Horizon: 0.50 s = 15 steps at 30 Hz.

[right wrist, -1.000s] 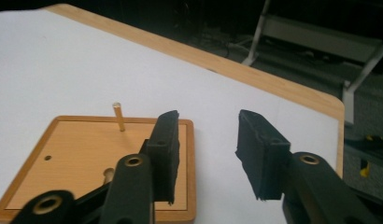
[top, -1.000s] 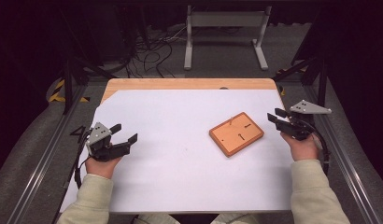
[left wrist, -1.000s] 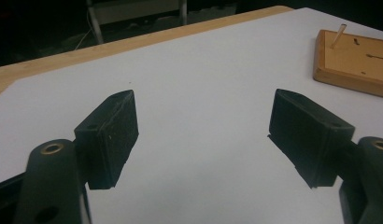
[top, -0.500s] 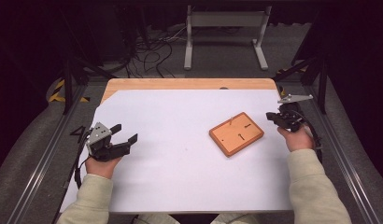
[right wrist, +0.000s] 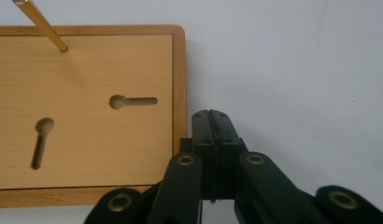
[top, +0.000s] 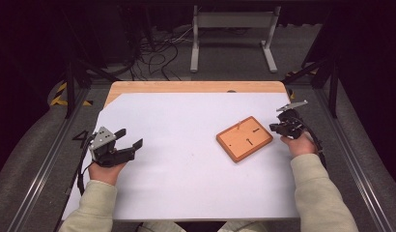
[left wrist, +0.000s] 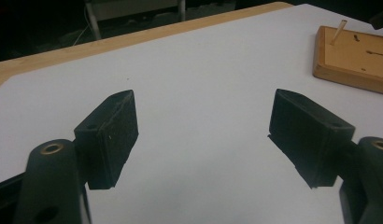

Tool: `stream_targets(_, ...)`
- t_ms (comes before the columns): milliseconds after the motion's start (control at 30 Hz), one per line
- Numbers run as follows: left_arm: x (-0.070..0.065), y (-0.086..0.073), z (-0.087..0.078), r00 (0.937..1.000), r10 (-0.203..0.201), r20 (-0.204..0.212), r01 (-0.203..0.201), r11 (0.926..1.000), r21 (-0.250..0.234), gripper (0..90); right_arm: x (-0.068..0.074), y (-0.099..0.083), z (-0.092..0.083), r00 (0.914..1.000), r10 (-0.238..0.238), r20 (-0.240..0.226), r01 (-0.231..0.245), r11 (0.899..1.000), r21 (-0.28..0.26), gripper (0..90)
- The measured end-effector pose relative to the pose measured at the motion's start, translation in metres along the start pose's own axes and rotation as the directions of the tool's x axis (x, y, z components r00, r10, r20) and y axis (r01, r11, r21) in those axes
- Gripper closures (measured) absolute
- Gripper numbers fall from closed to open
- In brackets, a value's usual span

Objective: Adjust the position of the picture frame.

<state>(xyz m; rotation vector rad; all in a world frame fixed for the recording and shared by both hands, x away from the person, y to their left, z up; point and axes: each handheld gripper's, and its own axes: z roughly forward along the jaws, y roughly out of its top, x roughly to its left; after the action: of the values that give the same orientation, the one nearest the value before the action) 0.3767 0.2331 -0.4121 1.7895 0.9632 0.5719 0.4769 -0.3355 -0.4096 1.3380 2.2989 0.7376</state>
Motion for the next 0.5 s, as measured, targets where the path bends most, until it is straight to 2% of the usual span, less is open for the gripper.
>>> stream_targets(200, 0.0, -0.001, 0.001, 1.0, 0.0, 0.001, 0.0, 1.0, 0.006, 24.1, 0.001, -0.002, 0.015, 0.9997, -0.025, -0.006, 0.025, 0.999, 0.038, 90.0)
stream_targets(400, 0.0, -0.001, 0.001, 1.0, -0.006, 0.006, 0.006, 0.9999, 0.009, 24.1, 0.002, -0.001, 0.022, 0.9982, -0.06, -0.001, 0.06, 0.998, 0.035, 90.0)
stream_targets(500, 0.0, -0.002, 0.002, 1.0, -0.004, 0.007, 0.004, 0.9999, 0.013, 24.1, 0.003, -0.001, 0.024, 0.9981, -0.061, 0.006, 0.061, 0.998, 0.026, 90.0)
